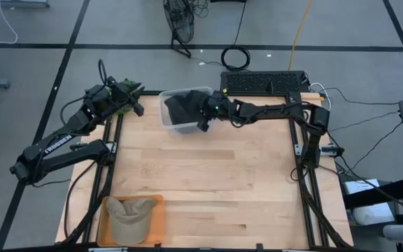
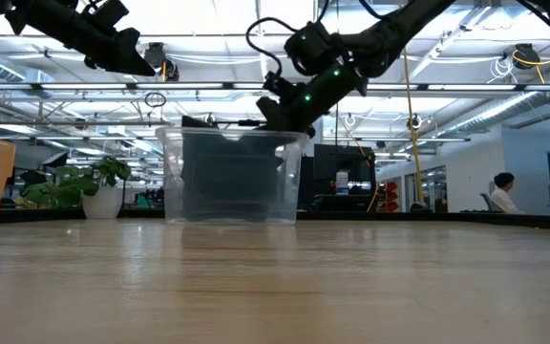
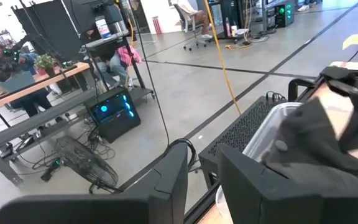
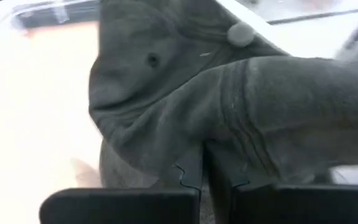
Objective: Pick & Place hat
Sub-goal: Put the black cap into the transparent bin
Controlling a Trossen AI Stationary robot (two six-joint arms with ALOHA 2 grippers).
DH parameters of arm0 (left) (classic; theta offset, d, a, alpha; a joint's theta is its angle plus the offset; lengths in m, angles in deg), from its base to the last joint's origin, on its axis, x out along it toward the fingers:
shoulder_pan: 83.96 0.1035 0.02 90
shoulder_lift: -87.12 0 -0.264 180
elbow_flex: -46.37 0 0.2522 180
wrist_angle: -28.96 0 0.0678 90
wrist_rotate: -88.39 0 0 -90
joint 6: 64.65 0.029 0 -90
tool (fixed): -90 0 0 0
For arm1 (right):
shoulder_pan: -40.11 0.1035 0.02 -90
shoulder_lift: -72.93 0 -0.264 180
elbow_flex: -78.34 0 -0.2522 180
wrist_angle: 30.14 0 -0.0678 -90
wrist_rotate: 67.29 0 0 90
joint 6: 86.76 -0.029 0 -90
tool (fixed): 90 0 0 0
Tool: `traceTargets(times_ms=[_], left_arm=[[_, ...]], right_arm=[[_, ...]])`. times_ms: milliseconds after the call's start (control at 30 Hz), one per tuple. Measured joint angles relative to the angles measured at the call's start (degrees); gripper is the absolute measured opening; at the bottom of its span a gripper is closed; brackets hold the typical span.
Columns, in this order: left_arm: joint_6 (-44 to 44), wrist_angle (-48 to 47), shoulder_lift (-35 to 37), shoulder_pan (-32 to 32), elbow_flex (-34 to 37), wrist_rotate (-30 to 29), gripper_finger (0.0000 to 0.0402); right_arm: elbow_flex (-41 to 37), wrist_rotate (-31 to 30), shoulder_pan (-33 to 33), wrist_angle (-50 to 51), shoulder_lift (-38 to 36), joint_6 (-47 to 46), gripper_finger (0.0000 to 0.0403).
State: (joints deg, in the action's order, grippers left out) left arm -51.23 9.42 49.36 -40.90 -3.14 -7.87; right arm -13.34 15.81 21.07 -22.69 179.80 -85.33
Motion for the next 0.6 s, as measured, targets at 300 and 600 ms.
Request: traceTargets(times_ms=[300,600], left_arm=[[-0.21,0.0,-0.02,0.01,0.01,0.0,0.0097],[0.02,0.02,-0.04,-0.01,-0.01,0.0,0.0097]], right_arm=[[-1.46,2.45,1.03,-3.85,-2.95,3.25,0.0001],[-1.33,-0.93,1.43,-16.66,-6.52,5.77,0.0001]])
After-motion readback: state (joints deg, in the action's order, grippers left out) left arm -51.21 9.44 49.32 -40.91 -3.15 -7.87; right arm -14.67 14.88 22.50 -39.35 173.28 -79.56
